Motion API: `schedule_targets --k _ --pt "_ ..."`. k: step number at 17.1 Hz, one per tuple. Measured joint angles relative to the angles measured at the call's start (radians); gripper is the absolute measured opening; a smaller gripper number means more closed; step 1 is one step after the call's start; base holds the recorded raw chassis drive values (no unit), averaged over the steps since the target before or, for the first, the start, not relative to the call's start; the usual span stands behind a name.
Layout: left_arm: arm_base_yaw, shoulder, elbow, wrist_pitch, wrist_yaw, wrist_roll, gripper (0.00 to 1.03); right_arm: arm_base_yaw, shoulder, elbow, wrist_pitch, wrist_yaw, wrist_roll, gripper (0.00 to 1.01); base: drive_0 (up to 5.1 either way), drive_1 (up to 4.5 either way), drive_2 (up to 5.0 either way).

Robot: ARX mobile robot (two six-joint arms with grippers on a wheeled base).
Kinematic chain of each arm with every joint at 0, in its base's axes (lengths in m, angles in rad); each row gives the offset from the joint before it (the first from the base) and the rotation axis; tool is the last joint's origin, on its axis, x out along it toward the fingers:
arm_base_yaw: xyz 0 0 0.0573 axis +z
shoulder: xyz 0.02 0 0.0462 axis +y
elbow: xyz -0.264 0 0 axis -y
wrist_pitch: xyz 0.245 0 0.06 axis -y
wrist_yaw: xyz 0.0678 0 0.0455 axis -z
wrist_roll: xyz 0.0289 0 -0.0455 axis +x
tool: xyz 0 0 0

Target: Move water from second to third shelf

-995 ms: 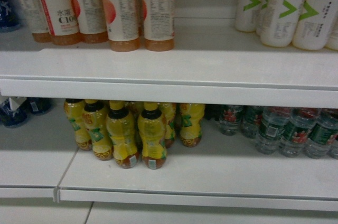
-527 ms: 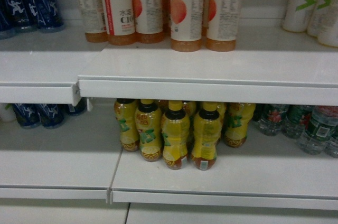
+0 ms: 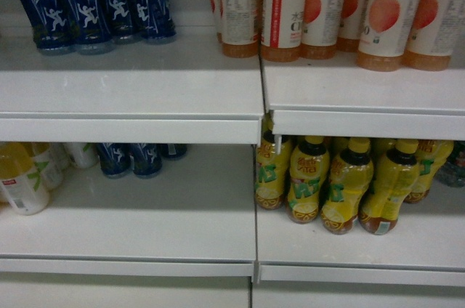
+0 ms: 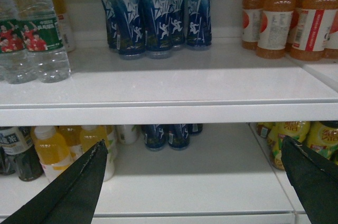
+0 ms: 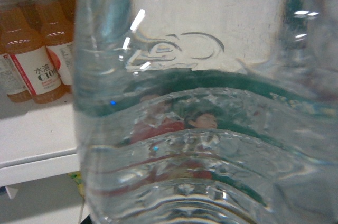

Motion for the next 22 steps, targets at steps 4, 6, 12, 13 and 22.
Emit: schedule_targets --k 4,6,12,13,22 --pt "0.000 0.000 0.000 0.000 0.000 0.000 0.98 0.000 -0.001 0.000 -0.002 0.003 0.000 0.43 -4.8 2.52 2.5" --pt "0.000 0.000 0.000 -0.002 0.000 0.000 0.98 0.000 0.001 0.000 -0.003 0.002 0.000 0.43 -4.9 2.30 2.3" --pt "0.000 0.000 0.000 0.002 0.000 0.000 0.98 0.000 -0.002 0.000 -0.002 0.003 0.000 0.43 -4.9 2.41 2.4" --pt "0.000 0.000 0.000 -0.002 0.000 0.000 0.98 0.000 -0.001 0.000 -0.002 0.002 0.000 0.43 -4.9 2.35 2.3" --pt "0.000 0.000 0.000 -0.001 0.000 0.000 0.98 0.000 -0.002 0.000 -0.001 0.001 0.000 0.43 -5.0 2.40 2.4"
